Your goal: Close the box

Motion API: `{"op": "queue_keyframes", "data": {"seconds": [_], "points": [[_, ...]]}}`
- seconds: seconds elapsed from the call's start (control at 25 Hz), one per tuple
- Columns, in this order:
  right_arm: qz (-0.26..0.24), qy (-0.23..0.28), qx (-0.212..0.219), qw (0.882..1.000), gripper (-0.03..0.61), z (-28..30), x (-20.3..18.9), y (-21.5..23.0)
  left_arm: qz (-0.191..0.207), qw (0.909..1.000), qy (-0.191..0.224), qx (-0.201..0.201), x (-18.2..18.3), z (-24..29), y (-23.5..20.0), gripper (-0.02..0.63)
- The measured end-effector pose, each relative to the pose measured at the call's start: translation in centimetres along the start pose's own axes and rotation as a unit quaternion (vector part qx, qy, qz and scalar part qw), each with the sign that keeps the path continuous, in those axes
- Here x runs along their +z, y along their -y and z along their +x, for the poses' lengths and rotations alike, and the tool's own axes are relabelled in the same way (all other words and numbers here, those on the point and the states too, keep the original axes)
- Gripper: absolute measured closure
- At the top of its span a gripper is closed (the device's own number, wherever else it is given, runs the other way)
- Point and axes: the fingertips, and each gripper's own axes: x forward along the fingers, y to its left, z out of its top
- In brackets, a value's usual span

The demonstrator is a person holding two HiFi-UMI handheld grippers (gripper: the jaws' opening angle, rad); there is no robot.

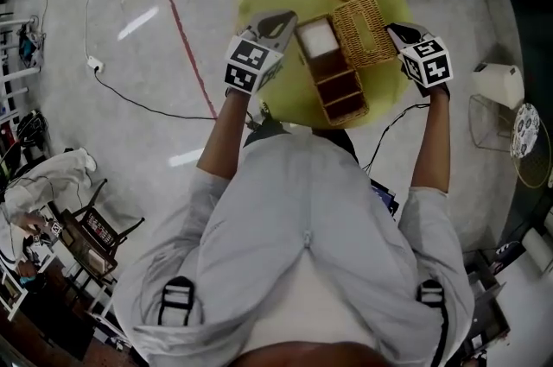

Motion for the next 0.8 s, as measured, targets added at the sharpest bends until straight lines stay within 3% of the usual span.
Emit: {"op": "queue_keyframes", "data": {"seconds": [0.52,0.8], "points": [[0.017,0.028,-0.058,0.998,0.535,-2.2,4.2,-5.8,-0.005,0.9997,0.021,-0.008,-1.0,-5.6,-1.7,0.584],[0.020,0.050,-0.063,0.997,0.535,-1.9,6.1,-10.6,-0.001,0.9995,0.022,-0.021,-2.4,-8.1,-2.0,0.584]]}}
